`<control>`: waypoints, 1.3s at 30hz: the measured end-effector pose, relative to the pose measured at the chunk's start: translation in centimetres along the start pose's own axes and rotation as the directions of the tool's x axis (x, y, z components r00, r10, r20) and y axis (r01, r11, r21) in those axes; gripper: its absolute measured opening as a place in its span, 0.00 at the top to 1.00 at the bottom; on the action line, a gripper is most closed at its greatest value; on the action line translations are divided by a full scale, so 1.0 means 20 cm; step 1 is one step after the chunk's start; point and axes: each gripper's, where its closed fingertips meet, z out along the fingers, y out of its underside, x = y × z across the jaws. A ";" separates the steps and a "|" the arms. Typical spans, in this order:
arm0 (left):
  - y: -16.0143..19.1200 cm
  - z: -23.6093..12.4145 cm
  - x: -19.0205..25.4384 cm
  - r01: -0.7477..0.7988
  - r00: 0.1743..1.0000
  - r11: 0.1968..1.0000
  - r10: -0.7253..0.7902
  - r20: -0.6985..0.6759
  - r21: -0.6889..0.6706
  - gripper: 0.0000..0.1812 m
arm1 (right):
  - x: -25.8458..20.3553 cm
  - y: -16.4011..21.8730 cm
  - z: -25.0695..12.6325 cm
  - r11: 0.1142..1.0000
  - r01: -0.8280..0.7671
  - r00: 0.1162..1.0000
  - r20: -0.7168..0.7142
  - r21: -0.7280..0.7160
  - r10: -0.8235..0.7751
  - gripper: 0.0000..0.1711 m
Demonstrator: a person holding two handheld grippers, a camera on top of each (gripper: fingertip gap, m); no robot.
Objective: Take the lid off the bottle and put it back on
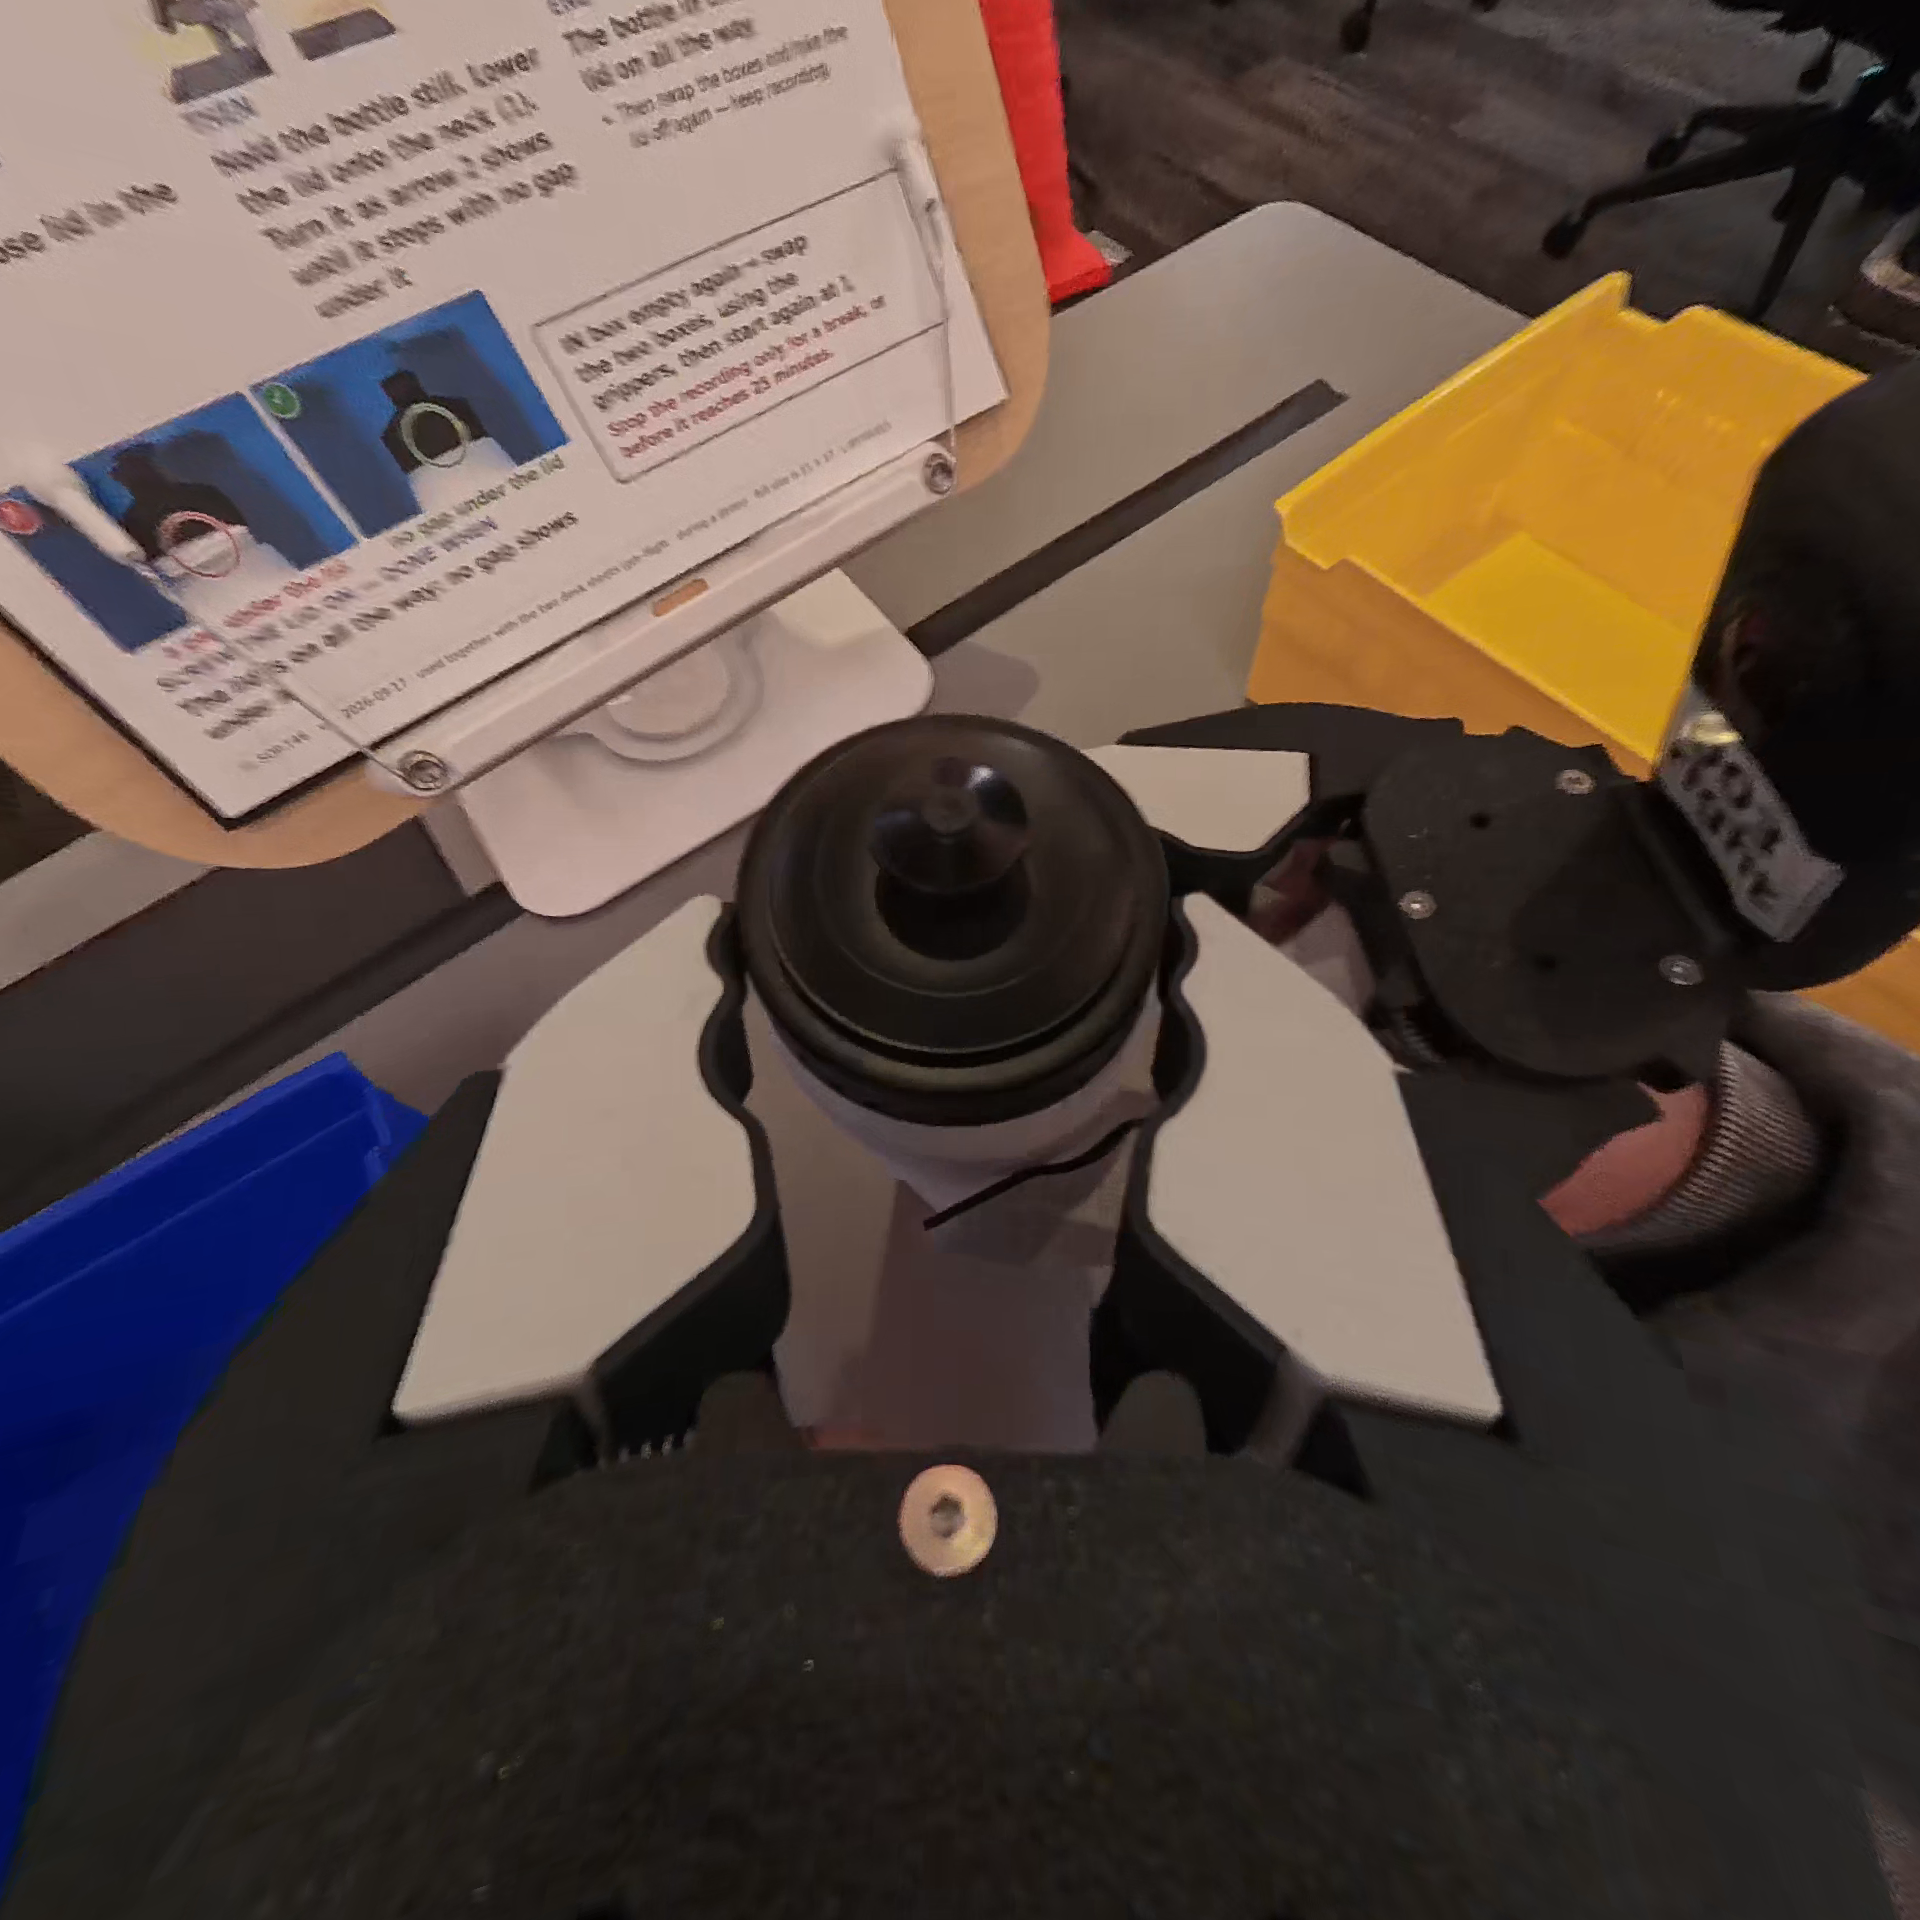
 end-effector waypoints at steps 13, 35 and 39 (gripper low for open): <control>-0.02 0.00 -0.02 0.183 0.956 0.976 -0.205 0.211 0.120 0.59 | 0.01 0.00 0.00 1.000 -0.003 1.000 -0.010 0.006 0.003 0.50; 0.04 -0.03 0.01 -0.536 0.828 0.789 0.421 -0.371 -0.300 0.59 | -0.01 0.00 0.01 1.000 0.016 1.000 -0.004 0.004 -0.016 0.50; 0.03 -0.01 0.01 -0.554 0.810 0.782 0.427 -0.403 -0.286 0.59 | 0.01 0.00 0.00 1.000 -0.008 1.000 -0.002 0.018 0.008 0.50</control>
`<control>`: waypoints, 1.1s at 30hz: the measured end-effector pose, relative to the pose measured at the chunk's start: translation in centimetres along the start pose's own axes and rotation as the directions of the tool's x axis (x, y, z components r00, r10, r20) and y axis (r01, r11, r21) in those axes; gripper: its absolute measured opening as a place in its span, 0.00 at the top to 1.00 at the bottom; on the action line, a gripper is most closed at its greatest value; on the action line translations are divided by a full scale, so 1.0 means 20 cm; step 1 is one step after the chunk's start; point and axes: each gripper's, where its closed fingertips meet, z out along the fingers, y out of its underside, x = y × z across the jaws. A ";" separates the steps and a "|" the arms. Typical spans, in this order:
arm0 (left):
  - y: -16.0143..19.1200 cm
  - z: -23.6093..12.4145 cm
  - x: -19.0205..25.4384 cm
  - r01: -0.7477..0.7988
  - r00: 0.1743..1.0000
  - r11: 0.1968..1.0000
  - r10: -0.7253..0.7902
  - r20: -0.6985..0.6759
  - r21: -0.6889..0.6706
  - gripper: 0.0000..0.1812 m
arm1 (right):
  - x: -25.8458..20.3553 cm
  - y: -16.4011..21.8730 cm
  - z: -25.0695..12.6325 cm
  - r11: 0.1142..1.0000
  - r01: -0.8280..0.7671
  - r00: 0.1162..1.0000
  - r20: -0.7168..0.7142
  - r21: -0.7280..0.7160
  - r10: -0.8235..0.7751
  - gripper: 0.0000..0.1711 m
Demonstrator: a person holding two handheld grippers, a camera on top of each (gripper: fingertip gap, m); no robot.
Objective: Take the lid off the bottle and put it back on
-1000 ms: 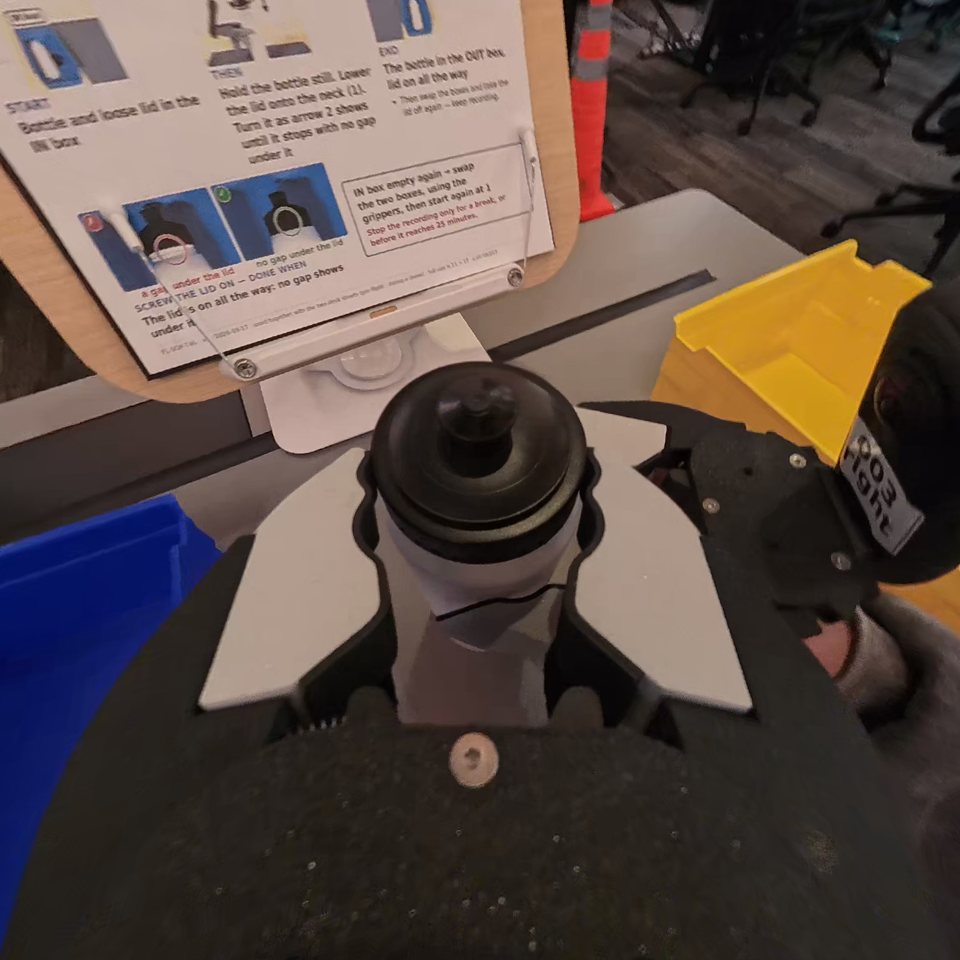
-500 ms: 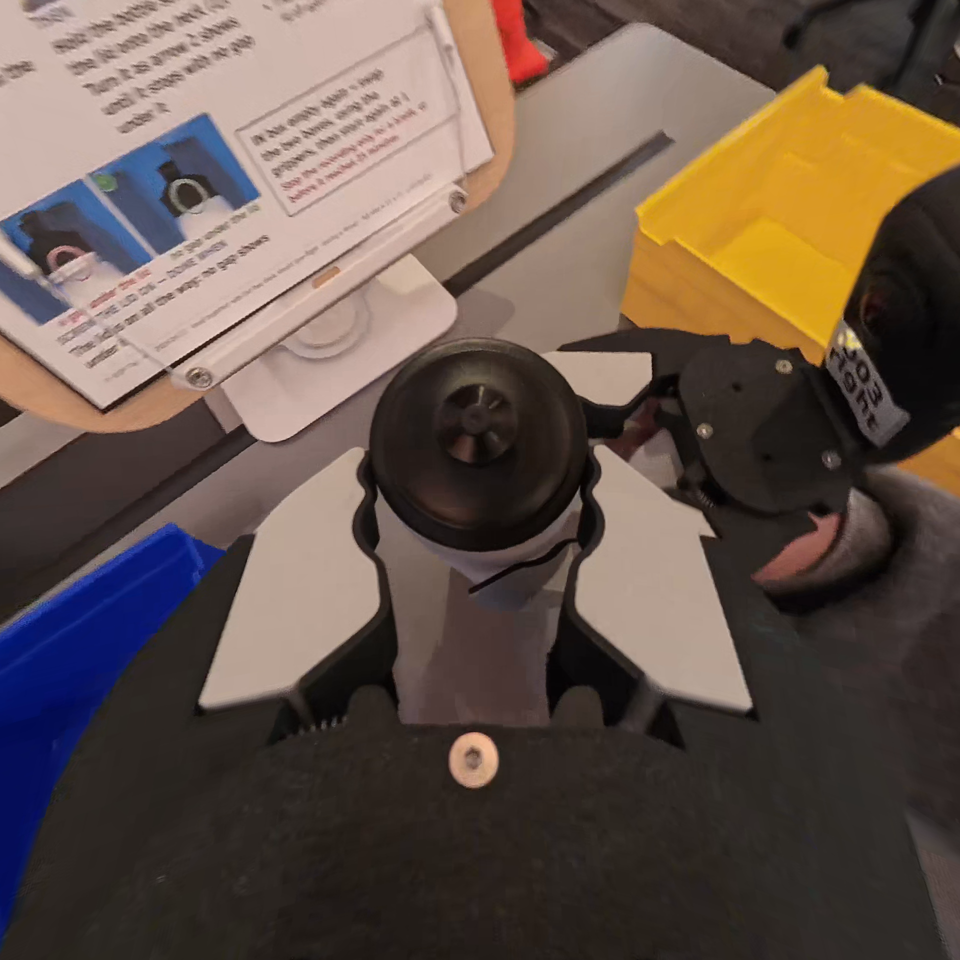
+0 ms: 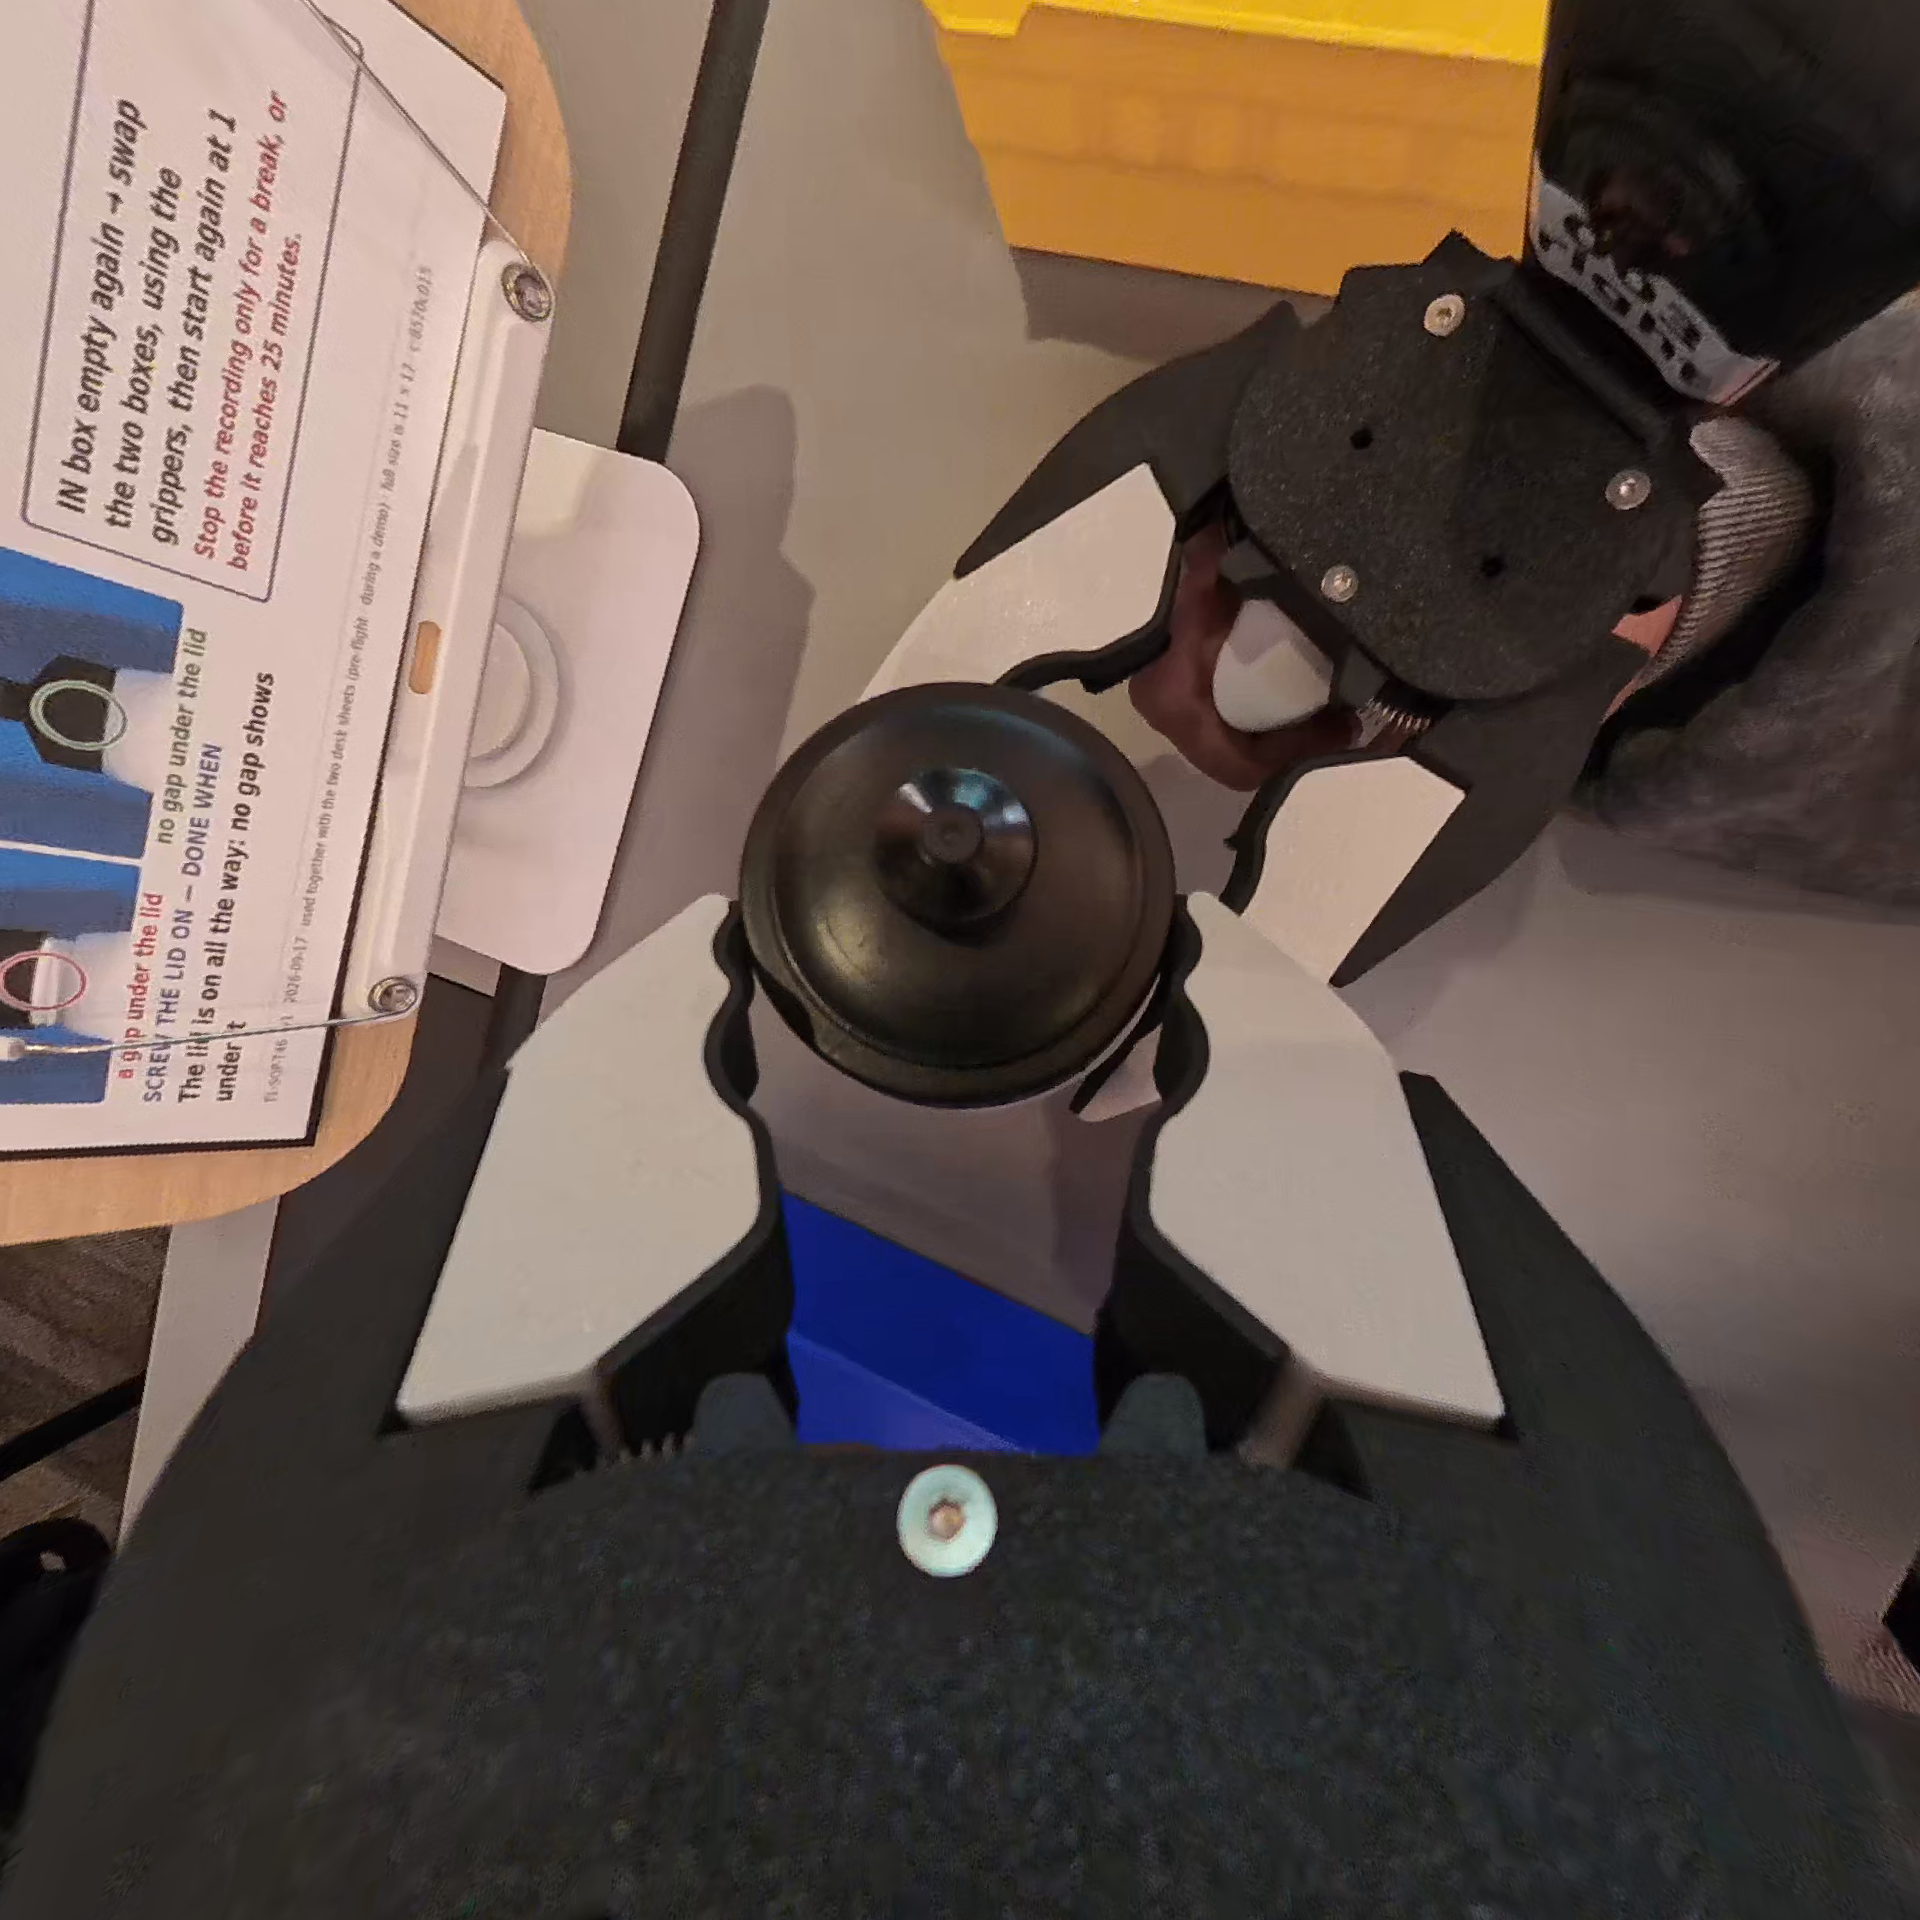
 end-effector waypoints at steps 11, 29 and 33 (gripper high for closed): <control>0.03 -0.02 0.00 0.268 0.963 0.954 -0.266 -0.031 0.137 0.59 | 0.00 0.00 0.00 1.000 0.001 1.000 -0.002 0.001 -0.001 0.50; 0.05 -0.03 0.00 0.094 0.991 0.980 -0.108 -0.074 -0.173 0.58 | 0.00 0.00 0.01 1.000 0.012 1.000 -0.007 -0.007 -0.012 0.50; 0.04 -0.02 0.00 0.070 0.995 0.971 -0.085 -0.058 -0.228 0.58 | 0.00 0.00 0.01 1.000 0.011 1.000 -0.011 -0.010 -0.011 0.50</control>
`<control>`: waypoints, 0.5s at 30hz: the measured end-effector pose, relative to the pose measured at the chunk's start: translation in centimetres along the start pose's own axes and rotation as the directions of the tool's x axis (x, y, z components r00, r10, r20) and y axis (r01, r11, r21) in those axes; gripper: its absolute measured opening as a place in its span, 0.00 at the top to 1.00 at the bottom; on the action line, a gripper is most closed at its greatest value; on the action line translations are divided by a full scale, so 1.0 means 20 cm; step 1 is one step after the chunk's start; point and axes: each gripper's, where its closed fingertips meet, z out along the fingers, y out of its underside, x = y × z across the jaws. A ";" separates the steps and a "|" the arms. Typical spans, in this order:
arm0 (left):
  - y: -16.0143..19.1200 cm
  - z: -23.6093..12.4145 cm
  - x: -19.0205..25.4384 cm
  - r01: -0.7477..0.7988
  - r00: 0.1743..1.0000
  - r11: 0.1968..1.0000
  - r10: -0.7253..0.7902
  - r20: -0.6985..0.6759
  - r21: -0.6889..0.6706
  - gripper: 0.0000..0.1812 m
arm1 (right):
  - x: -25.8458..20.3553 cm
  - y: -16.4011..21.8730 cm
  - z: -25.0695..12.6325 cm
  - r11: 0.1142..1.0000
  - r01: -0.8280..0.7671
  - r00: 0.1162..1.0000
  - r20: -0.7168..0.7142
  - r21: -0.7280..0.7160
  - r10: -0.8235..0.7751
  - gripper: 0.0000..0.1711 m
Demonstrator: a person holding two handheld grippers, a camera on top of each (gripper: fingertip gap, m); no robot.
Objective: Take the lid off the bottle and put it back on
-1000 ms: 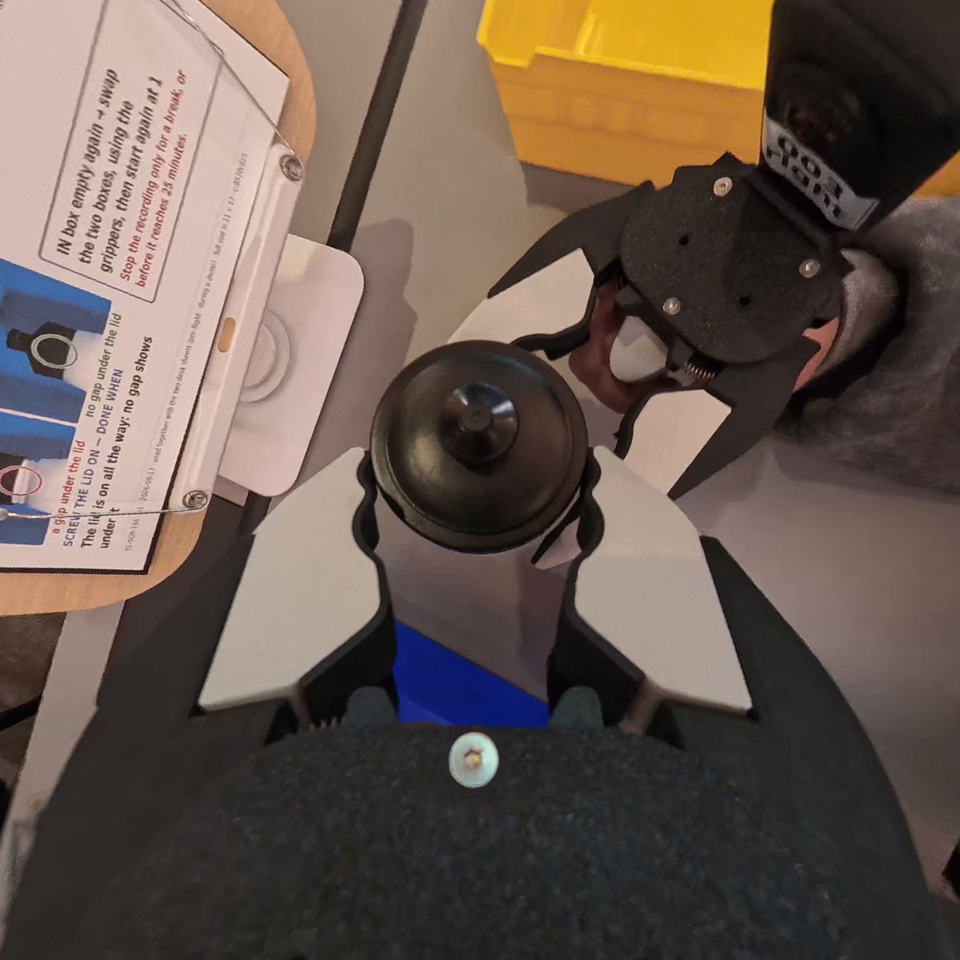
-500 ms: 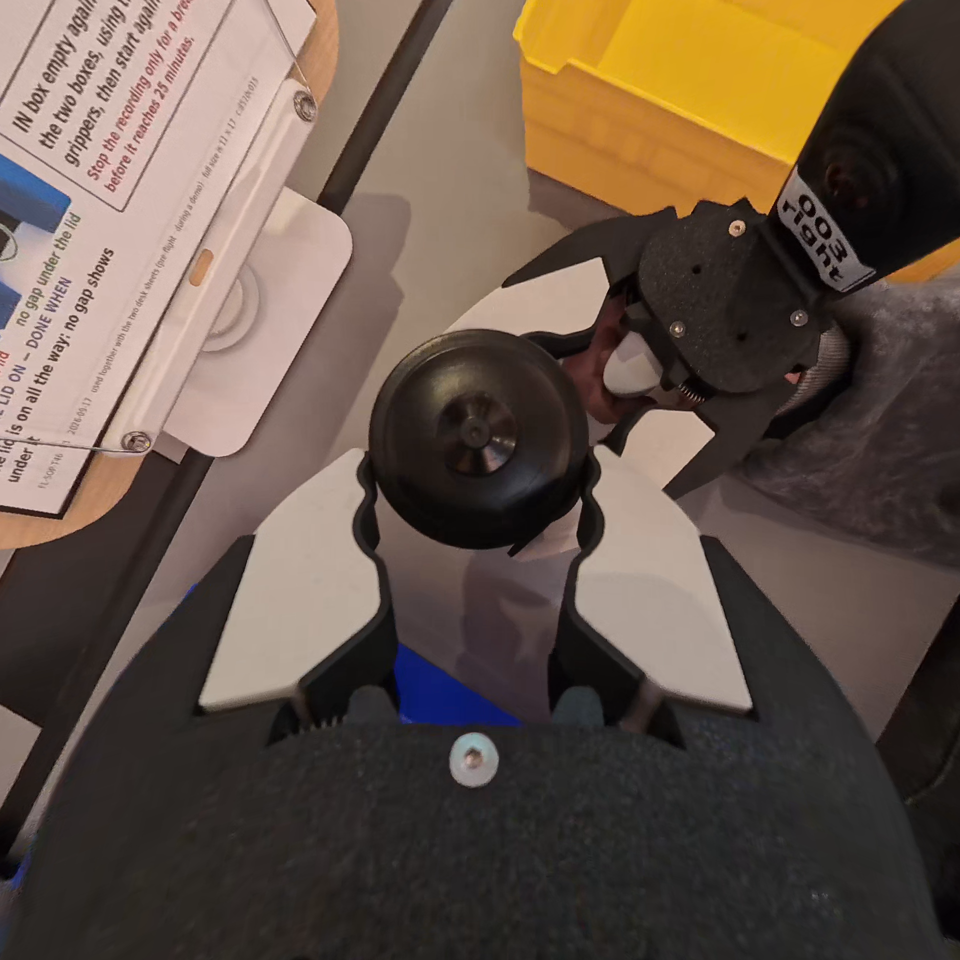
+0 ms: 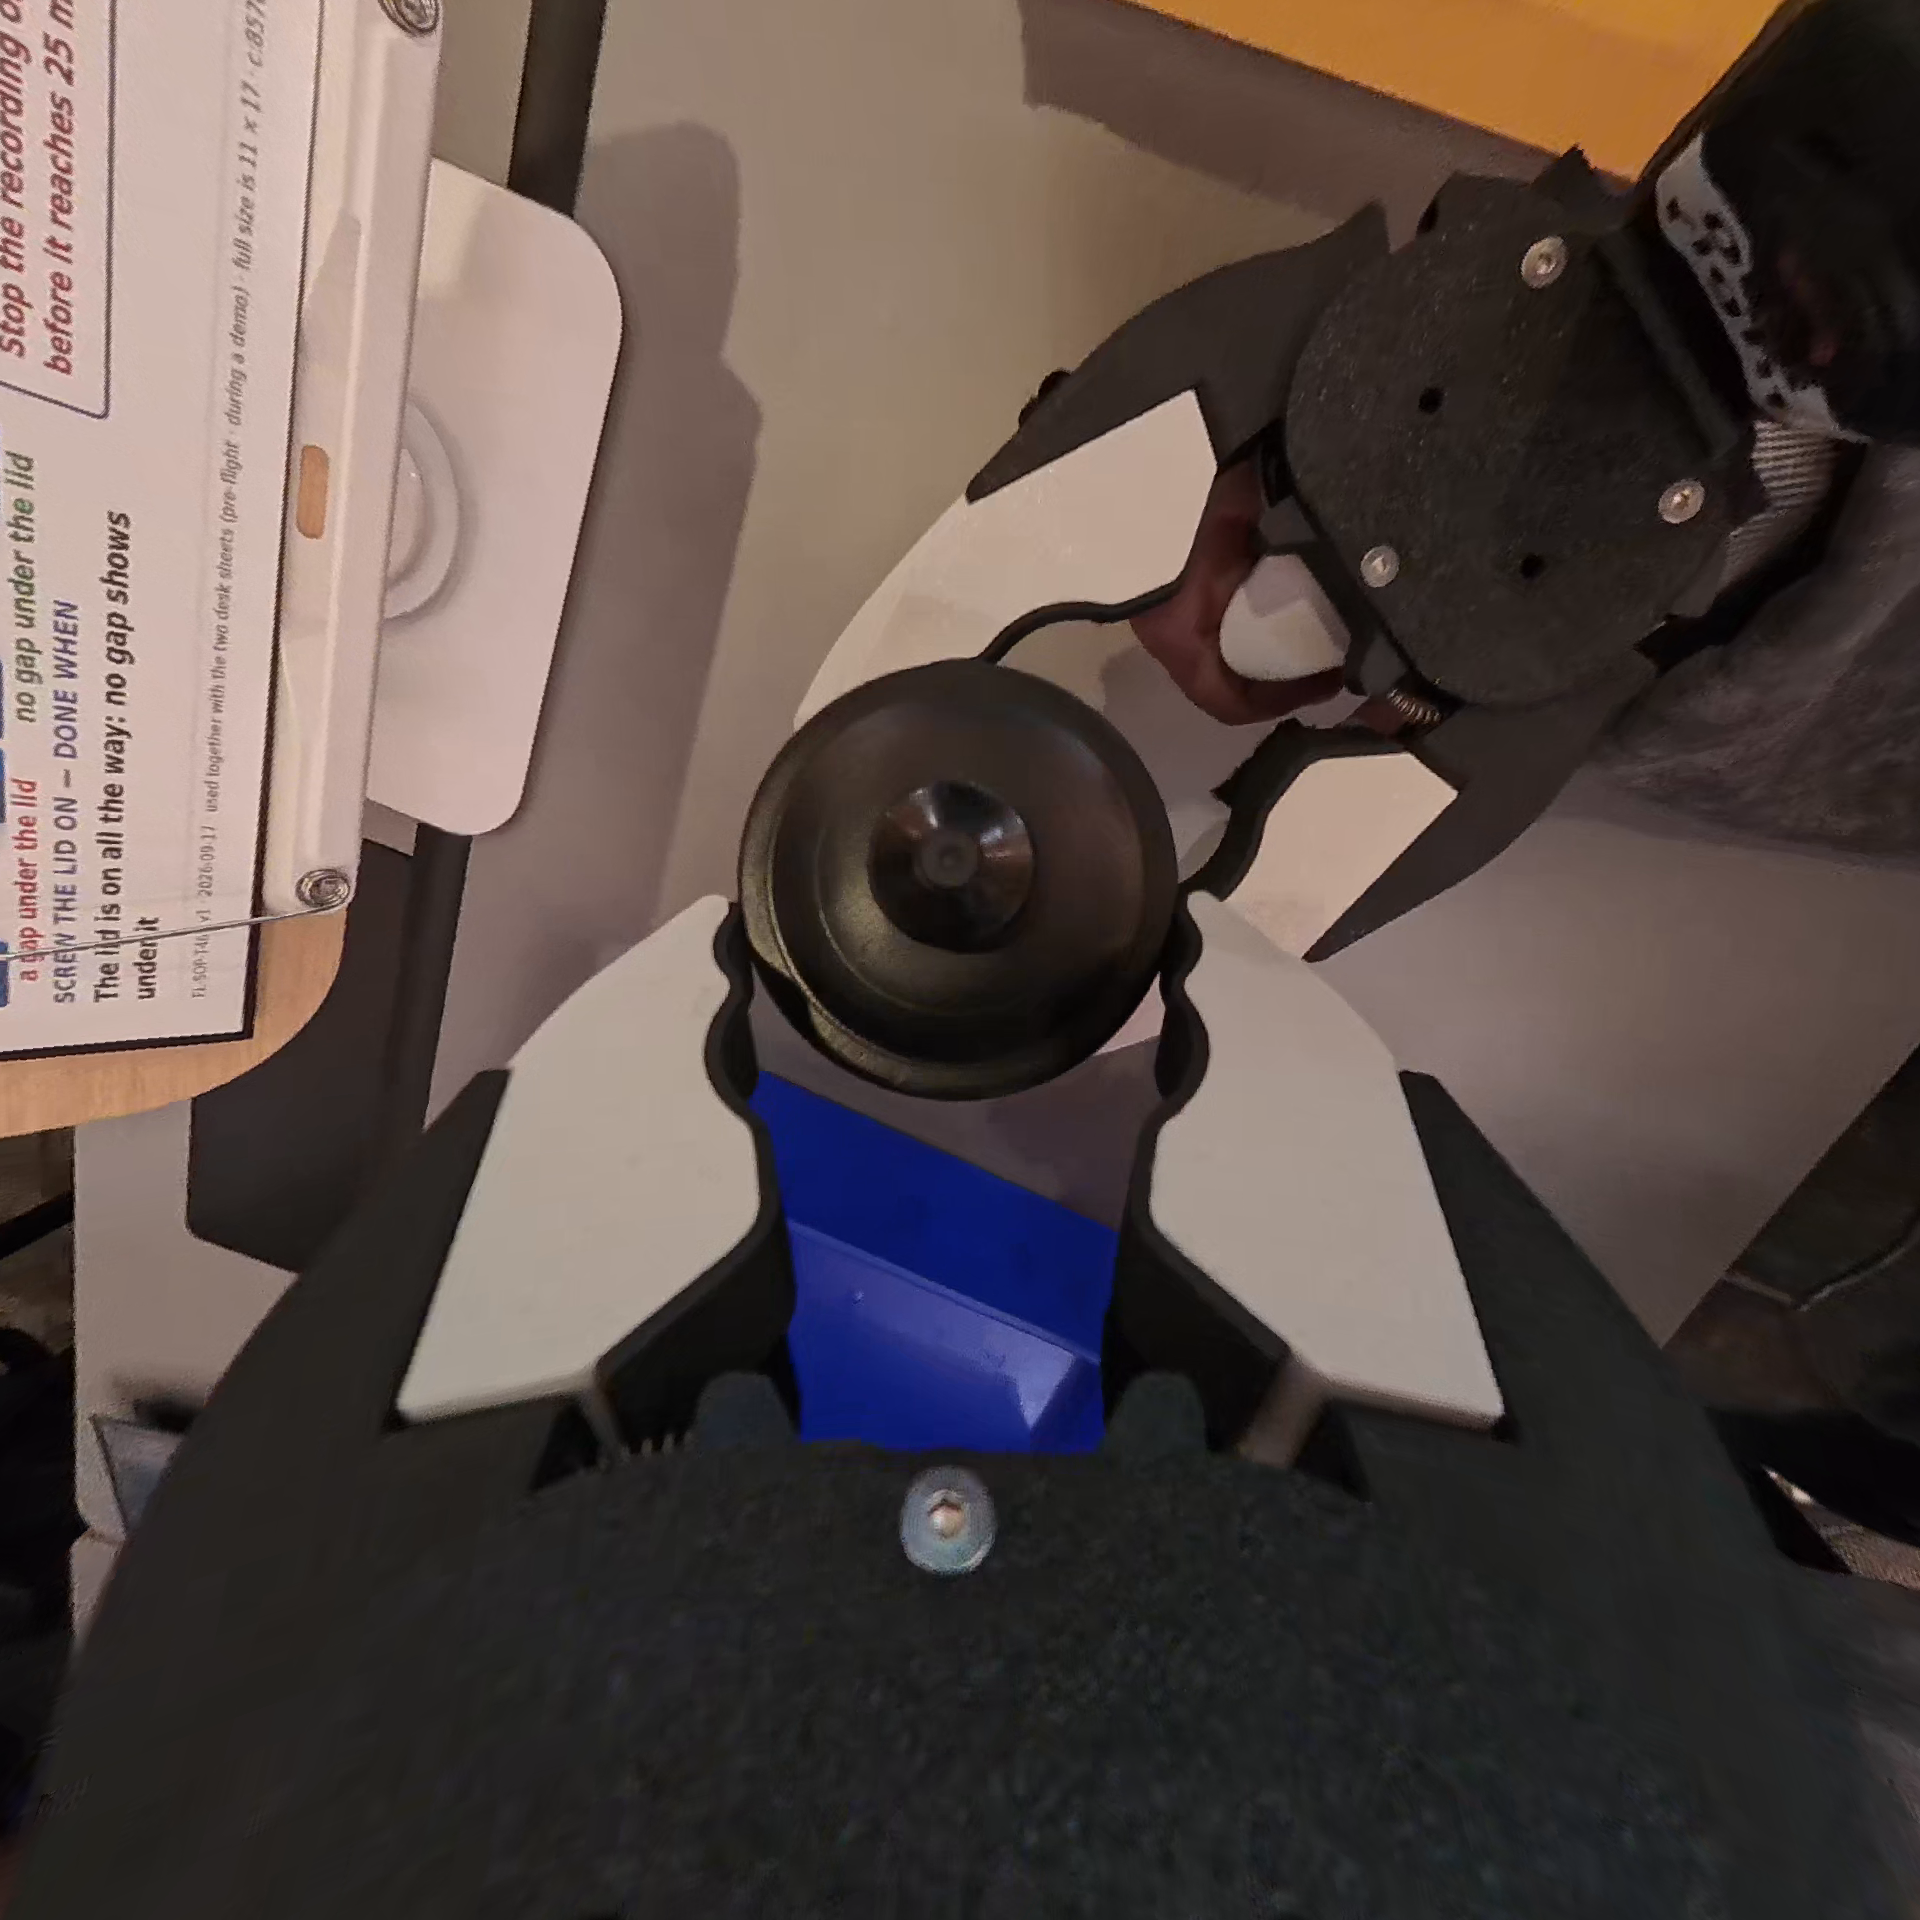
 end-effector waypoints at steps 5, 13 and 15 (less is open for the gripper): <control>-0.01 0.00 0.00 0.018 1.000 1.000 -0.017 -0.020 0.022 0.59 | 0.01 0.00 0.00 1.000 -0.006 1.000 0.000 0.003 0.006 0.50; 0.01 0.00 0.00 0.077 0.997 0.989 -0.072 -0.042 0.126 0.58 | 0.01 0.00 0.00 1.000 -0.008 1.000 0.004 0.006 0.008 0.50; 0.02 0.00 0.00 0.079 0.996 0.989 -0.074 -0.042 0.125 0.59 | 0.00 0.00 0.00 1.000 -0.006 1.000 0.005 0.007 0.006 0.50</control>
